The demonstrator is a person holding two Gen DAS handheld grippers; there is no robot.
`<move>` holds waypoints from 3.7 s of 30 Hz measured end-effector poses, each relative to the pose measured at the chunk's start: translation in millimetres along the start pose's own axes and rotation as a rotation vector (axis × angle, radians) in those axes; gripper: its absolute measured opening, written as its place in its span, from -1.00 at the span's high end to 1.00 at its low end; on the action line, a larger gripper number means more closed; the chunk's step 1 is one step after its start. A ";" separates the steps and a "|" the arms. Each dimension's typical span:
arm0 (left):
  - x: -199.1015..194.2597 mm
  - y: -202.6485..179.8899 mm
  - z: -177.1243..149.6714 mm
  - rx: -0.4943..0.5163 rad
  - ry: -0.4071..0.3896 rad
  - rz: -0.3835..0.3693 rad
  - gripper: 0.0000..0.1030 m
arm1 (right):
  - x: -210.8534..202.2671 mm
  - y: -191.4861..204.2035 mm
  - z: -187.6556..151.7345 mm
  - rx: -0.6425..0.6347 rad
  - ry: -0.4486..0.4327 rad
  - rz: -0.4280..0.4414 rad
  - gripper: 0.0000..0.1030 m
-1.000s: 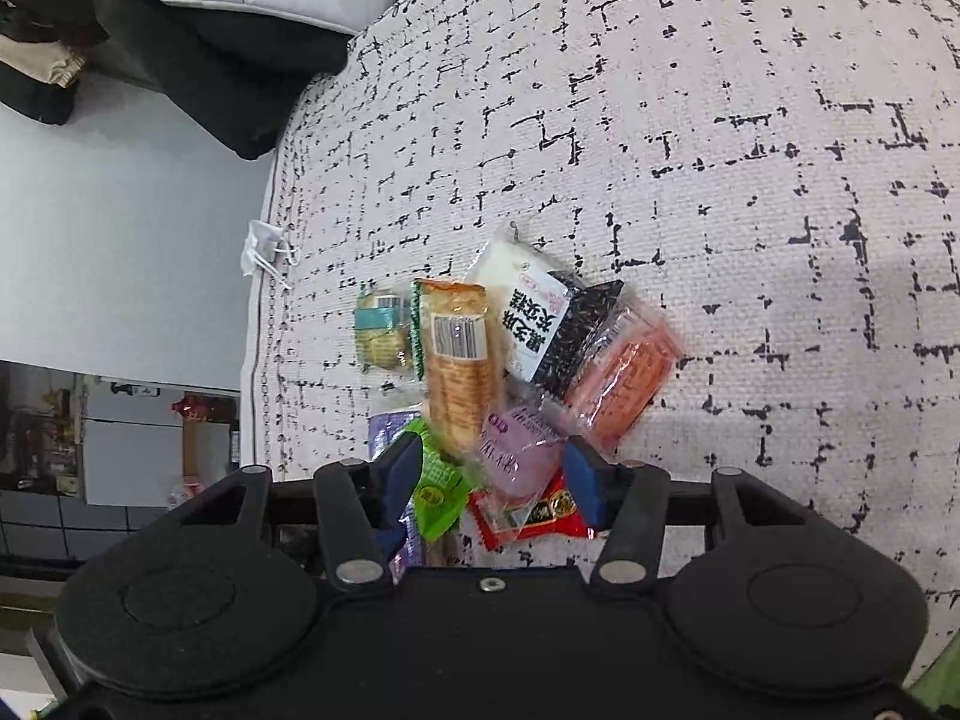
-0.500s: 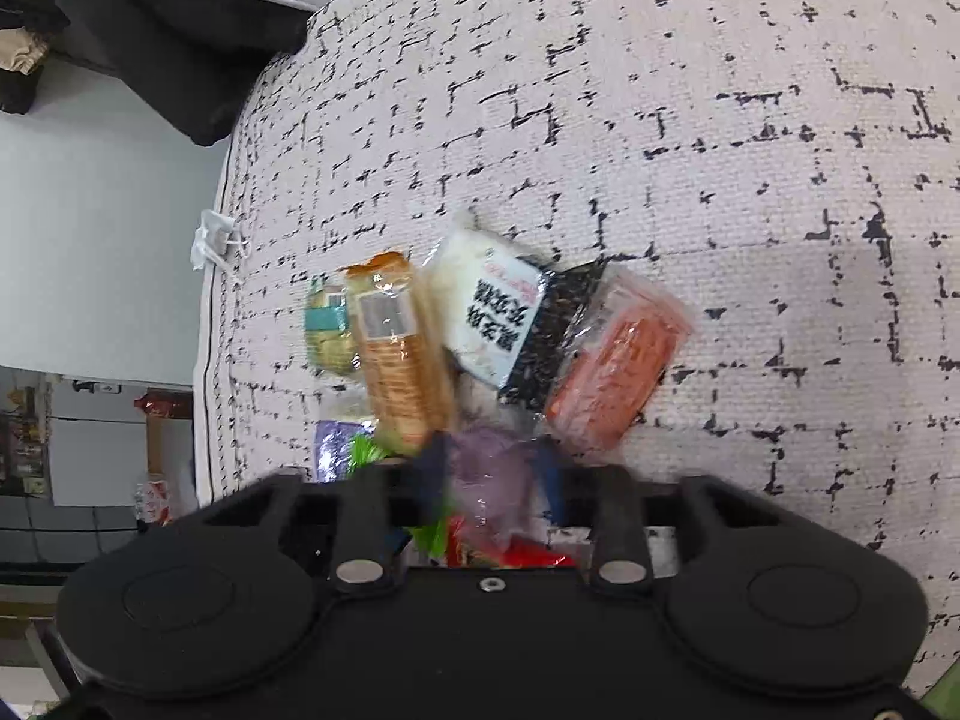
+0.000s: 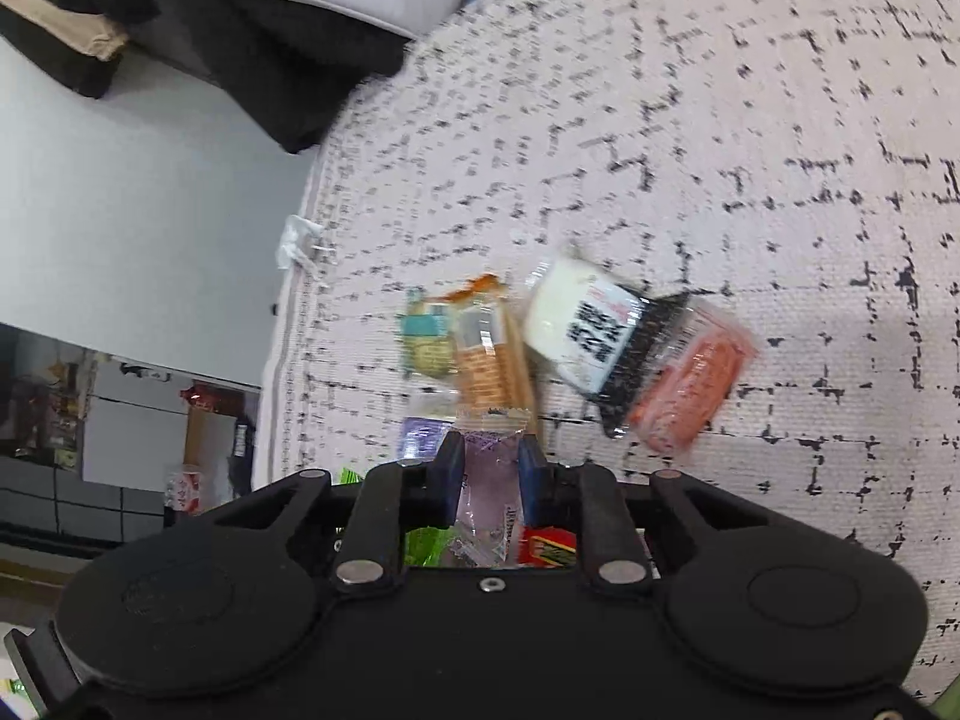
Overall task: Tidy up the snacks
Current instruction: 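Grasp a green packet with the left gripper while the right gripper grasps a clear pink packet, then carry the green and pink packets over the cardboard box with both grippers, then open both grippers to drop the packets into the box, then move both grippers back over the remaining snacks on the bed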
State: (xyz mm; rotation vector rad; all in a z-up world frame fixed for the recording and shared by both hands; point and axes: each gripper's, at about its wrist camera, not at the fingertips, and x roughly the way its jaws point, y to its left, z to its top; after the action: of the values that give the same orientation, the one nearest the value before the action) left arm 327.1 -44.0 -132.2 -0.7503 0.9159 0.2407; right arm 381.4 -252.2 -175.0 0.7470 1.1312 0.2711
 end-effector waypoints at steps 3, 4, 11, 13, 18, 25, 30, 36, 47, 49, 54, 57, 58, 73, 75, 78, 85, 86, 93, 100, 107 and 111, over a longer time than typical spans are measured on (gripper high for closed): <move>-17.4 2.3 4.6 0.001 -0.020 0.001 0.43 | -6.7 9.0 -3.5 -0.026 -0.017 0.041 0.64; -23.9 3.4 6.3 0.000 -0.031 0.003 0.43 | -8.7 12.9 -4.9 -0.039 -0.018 0.056 0.64; -68.1 11.4 15.4 0.000 -0.100 0.012 0.43 | -19.7 42.0 -20.6 -0.128 -0.040 0.141 0.66; -78.3 16.8 17.3 -0.010 -0.113 0.012 0.43 | -22.4 47.9 -25.5 -0.145 -0.038 0.164 0.66; -102.5 23.8 20.0 -0.001 -0.155 0.022 0.43 | -34.8 61.8 -36.7 -0.195 -0.051 0.191 0.66; -132.4 37.3 26.2 0.001 -0.203 0.019 0.43 | -49.8 83.3 -47.2 -0.253 -0.085 0.239 0.67; -150.0 52.5 31.5 -0.013 -0.234 0.026 0.43 | -50.4 96.6 -57.8 -0.287 -0.089 0.251 0.67; -163.4 70.6 37.6 -0.028 -0.264 0.047 0.43 | -47.7 114.6 -77.3 -0.342 -0.084 0.275 0.67; -173.1 113.3 48.2 -0.076 -0.288 0.083 0.42 | -34.4 142.6 -111.7 -0.441 -0.065 0.297 0.67; -171.8 122.7 50.2 -0.096 -0.288 0.086 0.42 | -30.0 145.6 -117.0 -0.451 -0.058 0.298 0.67; -162.5 142.7 53.9 -0.133 -0.268 0.098 0.42 | -18.0 152.7 -129.3 -0.482 -0.042 0.294 0.67; -156.6 153.0 55.0 -0.149 -0.252 0.107 0.42 | -8.1 158.1 -137.1 -0.503 -0.030 0.290 0.67; -154.4 155.9 55.5 -0.153 -0.245 0.110 0.42 | -4.2 160.2 -139.8 -0.511 -0.025 0.288 0.67; -154.6 177.0 71.1 -0.192 -0.194 0.170 -0.37 | 25.8 179.3 -164.6 -0.576 0.087 0.260 0.36; -155.1 177.0 70.9 -0.191 -0.193 0.176 -0.46 | 20.7 180.2 -164.0 -0.579 0.070 0.250 0.06; -155.8 176.5 69.0 -0.193 -0.182 0.185 -0.48 | 12.0 177.5 -159.3 -0.577 0.039 0.237 -0.04; -164.3 167.7 63.2 -0.189 -0.170 0.184 -0.55 | -5.7 166.0 -143.5 -0.556 -0.021 0.142 -0.54; -166.1 165.1 62.5 -0.181 -0.177 0.189 -0.65 | -10.5 163.3 -141.0 -0.553 -0.033 0.137 -0.57; -176.0 144.5 55.0 -0.122 -0.216 0.172 -0.98 | -35.8 148.9 -126.1 -0.540 -0.098 0.103 -0.91; -186.1 129.3 49.1 -0.087 -0.226 0.144 -1.00 | -57.4 135.0 -106.2 -0.499 -0.166 0.098 -1.00; -194.9 110.4 40.1 -0.028 -0.260 0.118 -1.00 | -75.4 117.6 -87.3 -0.470 -0.176 0.063 -1.00; -192.2 100.6 34.4 -0.004 -0.238 0.110 -1.00 | -82.0 108.0 -79.4 -0.469 -0.154 0.046 -1.00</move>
State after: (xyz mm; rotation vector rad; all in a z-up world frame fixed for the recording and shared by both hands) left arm 183.4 74.9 -16.2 -0.6602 0.7315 0.4195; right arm 294.0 -186.7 -62.1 0.3698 0.8593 0.4896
